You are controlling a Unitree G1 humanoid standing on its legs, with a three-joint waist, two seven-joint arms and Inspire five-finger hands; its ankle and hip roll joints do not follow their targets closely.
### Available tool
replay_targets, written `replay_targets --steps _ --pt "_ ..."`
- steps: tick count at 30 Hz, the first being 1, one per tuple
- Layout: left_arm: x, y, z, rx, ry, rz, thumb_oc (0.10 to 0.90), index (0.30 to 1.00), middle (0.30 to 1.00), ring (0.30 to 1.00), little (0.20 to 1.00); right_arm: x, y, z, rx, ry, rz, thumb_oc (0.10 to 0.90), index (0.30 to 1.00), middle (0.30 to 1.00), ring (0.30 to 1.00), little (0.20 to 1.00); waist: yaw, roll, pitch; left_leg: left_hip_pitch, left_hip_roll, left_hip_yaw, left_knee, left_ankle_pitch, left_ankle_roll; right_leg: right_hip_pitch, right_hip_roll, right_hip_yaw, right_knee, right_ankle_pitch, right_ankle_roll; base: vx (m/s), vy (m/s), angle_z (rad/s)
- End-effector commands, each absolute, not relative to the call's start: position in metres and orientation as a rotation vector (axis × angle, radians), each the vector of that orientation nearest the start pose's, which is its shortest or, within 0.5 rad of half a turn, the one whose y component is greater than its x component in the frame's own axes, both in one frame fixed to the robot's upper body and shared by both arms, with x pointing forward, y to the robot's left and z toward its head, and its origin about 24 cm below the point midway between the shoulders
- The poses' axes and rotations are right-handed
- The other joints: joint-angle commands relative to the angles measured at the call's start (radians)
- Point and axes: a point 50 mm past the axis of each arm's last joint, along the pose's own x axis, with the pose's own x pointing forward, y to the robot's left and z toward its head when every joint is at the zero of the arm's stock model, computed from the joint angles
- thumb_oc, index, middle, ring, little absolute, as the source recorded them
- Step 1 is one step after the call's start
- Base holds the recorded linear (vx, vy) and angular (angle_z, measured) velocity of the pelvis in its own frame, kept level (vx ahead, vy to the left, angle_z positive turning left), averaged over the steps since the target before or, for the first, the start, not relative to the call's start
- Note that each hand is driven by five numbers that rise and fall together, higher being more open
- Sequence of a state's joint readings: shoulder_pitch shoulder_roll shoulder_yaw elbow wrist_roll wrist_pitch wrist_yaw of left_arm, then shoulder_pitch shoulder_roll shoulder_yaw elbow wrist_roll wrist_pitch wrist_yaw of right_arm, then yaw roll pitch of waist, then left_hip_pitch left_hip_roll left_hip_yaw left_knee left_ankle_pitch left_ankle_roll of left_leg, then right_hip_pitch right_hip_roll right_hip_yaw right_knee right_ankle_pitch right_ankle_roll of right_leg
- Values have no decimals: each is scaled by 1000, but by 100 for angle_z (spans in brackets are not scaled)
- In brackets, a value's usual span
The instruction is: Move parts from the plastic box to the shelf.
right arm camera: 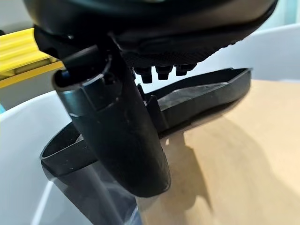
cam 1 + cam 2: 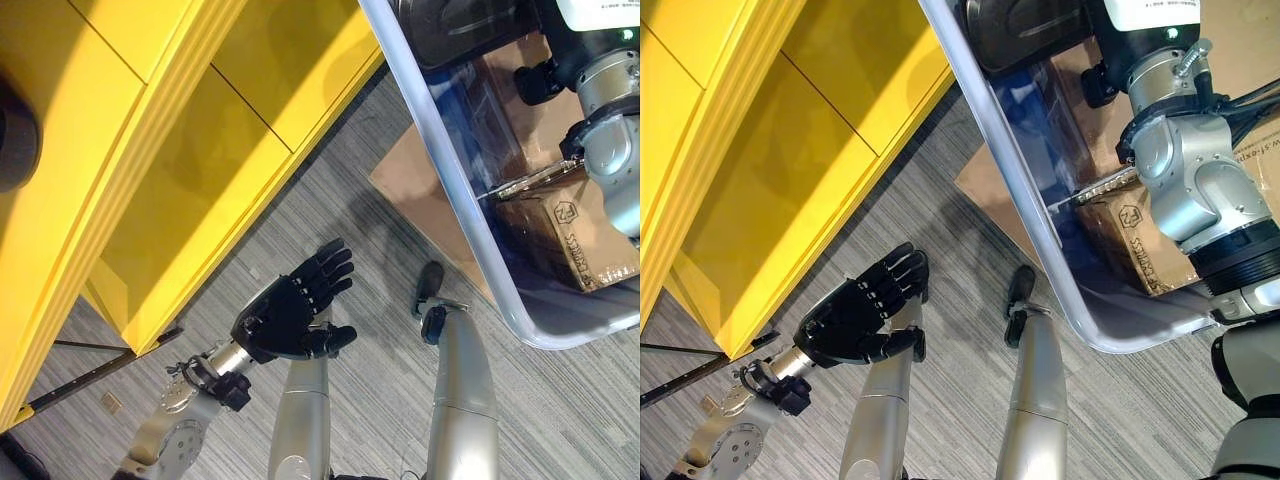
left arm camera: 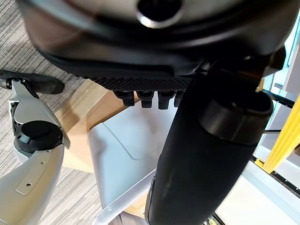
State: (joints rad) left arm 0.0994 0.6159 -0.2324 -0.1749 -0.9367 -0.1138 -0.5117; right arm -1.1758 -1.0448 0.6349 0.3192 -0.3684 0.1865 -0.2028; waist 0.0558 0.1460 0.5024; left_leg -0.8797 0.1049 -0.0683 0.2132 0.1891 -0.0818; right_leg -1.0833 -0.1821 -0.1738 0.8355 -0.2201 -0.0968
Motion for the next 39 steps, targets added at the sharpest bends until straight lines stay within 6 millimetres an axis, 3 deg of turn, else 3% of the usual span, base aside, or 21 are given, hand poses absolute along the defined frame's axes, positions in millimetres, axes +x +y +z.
replay_targets --steps 1,9,12,26,27,28,33,39 --pt "213 176 98 -372 -188 -790 900 1000 1000 1000 1000 350 -245 354 -1473 -525 -497 900 1000 1000 1000 1000 31 -22 18 21 71 -25 133 -143 -2 49 63 81 1 -65 57 -3 -4 -4" --pt "215 174 99 -361 -184 -784 900 1000 1000 1000 1000 353 -247 352 -1473 -451 -443 900 1000 1000 1000 1000 29 -23 18 -23 67 -30 154 -141 -3 15 65 85 0 -57 58 0 0 0" --pt "215 174 100 -359 -185 -786 900 1000 1000 1000 1000 356 -254 343 -1438 -338 -418 900 1000 1000 1000 1000 27 -29 18 -28 72 -28 152 -144 -3 12 64 85 -4 -53 60 0 0 0" --pt "224 171 105 -317 -185 -757 900 1000 1000 1000 1000 366 -258 342 -1389 -197 -348 900 1000 1000 1000 1000 37 -50 18 -40 75 -37 146 -141 1 14 56 72 -17 -37 72 -11 -15 0" --pt "227 171 104 -312 -186 -754 900 1000 1000 1000 1000 367 -257 342 -1382 -186 -340 633 627 627 627 627 39 -54 18 -40 75 -39 145 -141 0 17 58 70 -20 -36 72 -26 -55 0" --pt "230 171 102 -303 -186 -752 900 1000 1000 1000 1000 370 -257 343 -1372 -176 -337 400 300 300 300 300 41 -60 18 -41 74 -42 144 -142 0 20 58 67 -24 -35 72 -28 -78 1" --pt "237 168 86 -270 -184 -735 900 1000 1000 1000 1000 376 -255 348 -1339 -188 -338 400 300 300 300 300 43 -91 18 -47 77 -52 150 -147 -4 39 64 53 -38 -27 71 -15 -51 2" --pt "248 154 80 -231 -197 -683 900 1000 1000 1000 1000 381 -248 337 -1335 -221 -328 400 300 300 300 300 26 -125 18 -55 83 -51 161 -167 1 51 77 52 -49 -25 76 0 0 0"
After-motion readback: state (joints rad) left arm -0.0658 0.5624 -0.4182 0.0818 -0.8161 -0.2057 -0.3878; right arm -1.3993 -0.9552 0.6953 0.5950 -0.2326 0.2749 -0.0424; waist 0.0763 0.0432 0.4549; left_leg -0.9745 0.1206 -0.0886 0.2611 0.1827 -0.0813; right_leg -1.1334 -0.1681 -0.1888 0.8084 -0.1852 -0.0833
